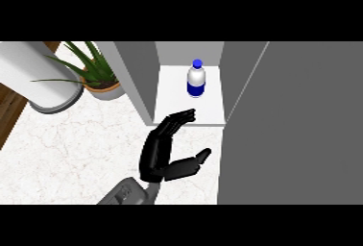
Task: Pick up the bottled water, place it into the cabinet and close the cabinet
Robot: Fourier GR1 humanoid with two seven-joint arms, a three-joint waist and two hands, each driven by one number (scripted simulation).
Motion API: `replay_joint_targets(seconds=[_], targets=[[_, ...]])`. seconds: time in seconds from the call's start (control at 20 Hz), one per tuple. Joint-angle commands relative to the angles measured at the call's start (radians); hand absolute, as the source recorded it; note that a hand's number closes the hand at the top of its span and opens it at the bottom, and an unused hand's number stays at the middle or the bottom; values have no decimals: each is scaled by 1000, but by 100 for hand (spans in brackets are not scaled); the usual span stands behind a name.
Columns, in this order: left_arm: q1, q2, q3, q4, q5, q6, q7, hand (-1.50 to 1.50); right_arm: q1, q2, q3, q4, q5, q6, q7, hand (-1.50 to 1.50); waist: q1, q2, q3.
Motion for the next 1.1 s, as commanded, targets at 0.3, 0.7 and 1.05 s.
replay_joint_targets(seconds=[0.3, 0.7, 1.05], targets=[[292, 234, -55, -289, -26, -86, -31, 150, 79, -31, 22, -191, 44, 81, 76, 150, -6, 3, -1], [372, 443, 92, -448, 55, -167, 6, 150, 85, -90, 117, -249, 79, 193, 114, 150, -2, 0, -2], [502, 568, 189, -553, 145, -278, -37, -150, 87, -45, 140, -307, 92, 237, 71, 150, -10, -9, -5]])
